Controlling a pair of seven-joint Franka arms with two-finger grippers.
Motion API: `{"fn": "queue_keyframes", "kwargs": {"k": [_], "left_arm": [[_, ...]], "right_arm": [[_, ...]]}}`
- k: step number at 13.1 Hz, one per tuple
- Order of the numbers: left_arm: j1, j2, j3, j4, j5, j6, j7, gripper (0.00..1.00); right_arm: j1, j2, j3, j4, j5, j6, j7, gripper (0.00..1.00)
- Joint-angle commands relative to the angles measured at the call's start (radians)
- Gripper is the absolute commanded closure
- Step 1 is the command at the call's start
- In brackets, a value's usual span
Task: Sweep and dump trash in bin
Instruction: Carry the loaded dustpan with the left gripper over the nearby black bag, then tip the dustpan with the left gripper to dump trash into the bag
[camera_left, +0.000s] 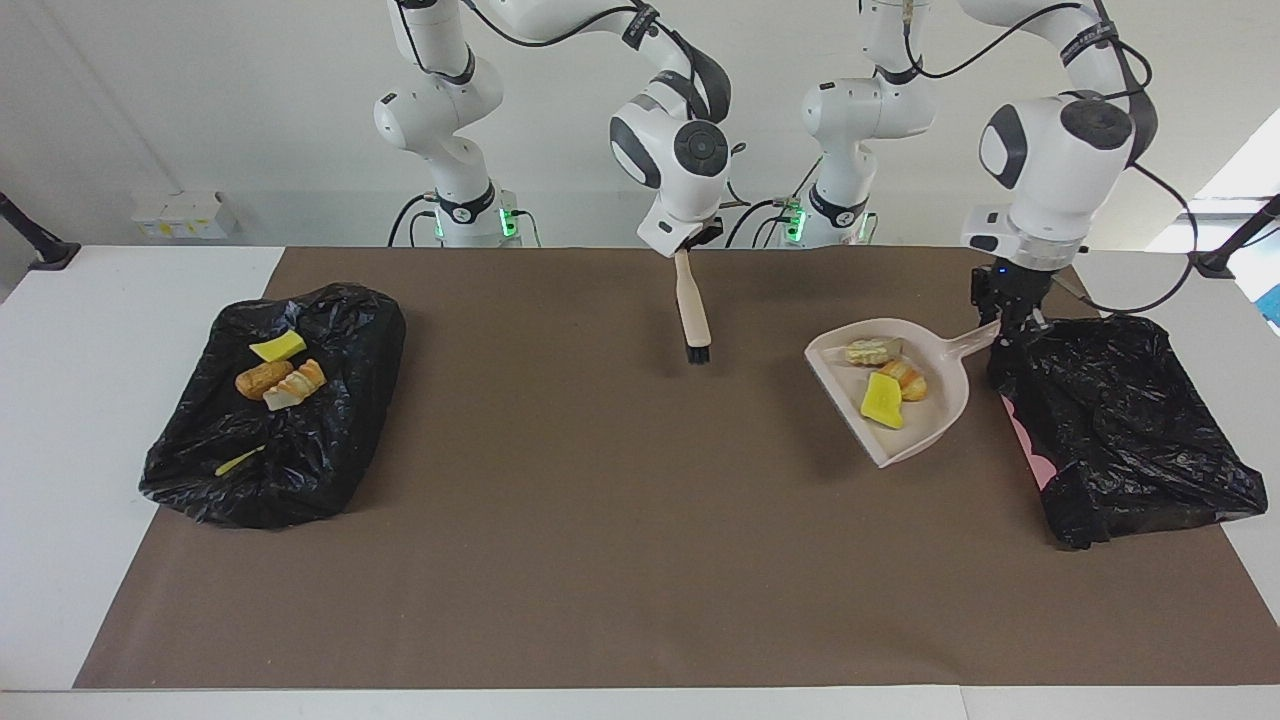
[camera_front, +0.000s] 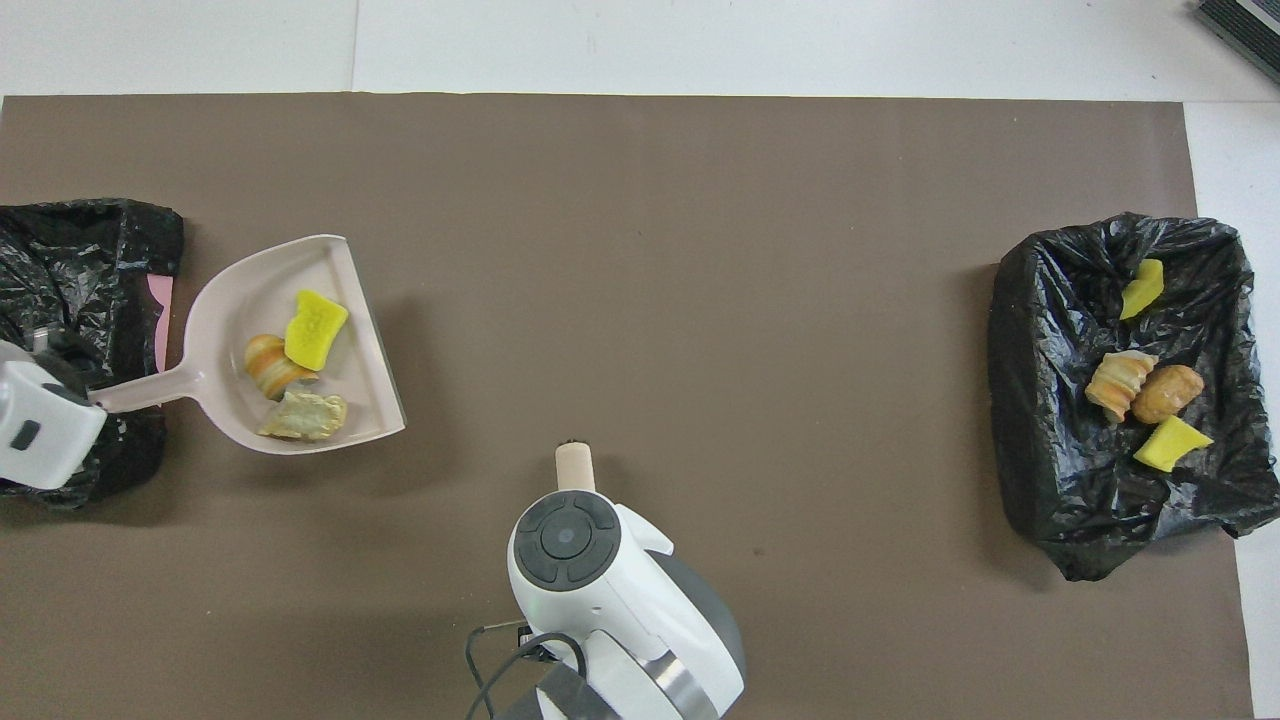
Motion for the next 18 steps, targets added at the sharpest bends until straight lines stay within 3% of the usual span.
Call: {"fn": "queue_keyframes", "kwargs": {"k": [1,4,6,9,11,14,18], "left_arm": [[0.137,0.002,-0.011,0.048,-0.010,-0.031,0.016,1.00],[0.289,0.025,-0.011,0.108,-0.047,-0.017,0.019,1.00],[0.358,0.086,-0.004,0.201,-0.035,0.002,0.076,1.00],[0.456,0.187,-0.002,0.353,0.030,0.012,0.167,1.00],[0.455,0.219,-0.002,0.395,0.205,0.035,0.161,1.00],[0.440,0.230,-0.004,0.401,0.420,0.066,0.151,1.00],[0.398,0.217,-0.004,0.390,0.541,-0.003,0.153,1.00]], "right_arm": [[0.006,0.056,0.005,0.016,0.014,0.042,0.044,1.00],[0.016,0.077,0.005,0.010,0.012,0.080,0.079,1.00],[0.019,0.074,0.005,0.017,-0.001,0.076,0.082,0.01],[0.006,0.059,0.004,0.053,-0.003,0.058,0.081,0.00],[-0.010,0.061,-0.002,0.103,-0.008,0.014,0.082,0.00],[-0.109,-0.008,-0.005,0.109,-0.055,0.014,0.055,0.00],[-0.261,-0.086,-0.007,0.168,-0.141,-0.078,-0.089,0.00]]}}
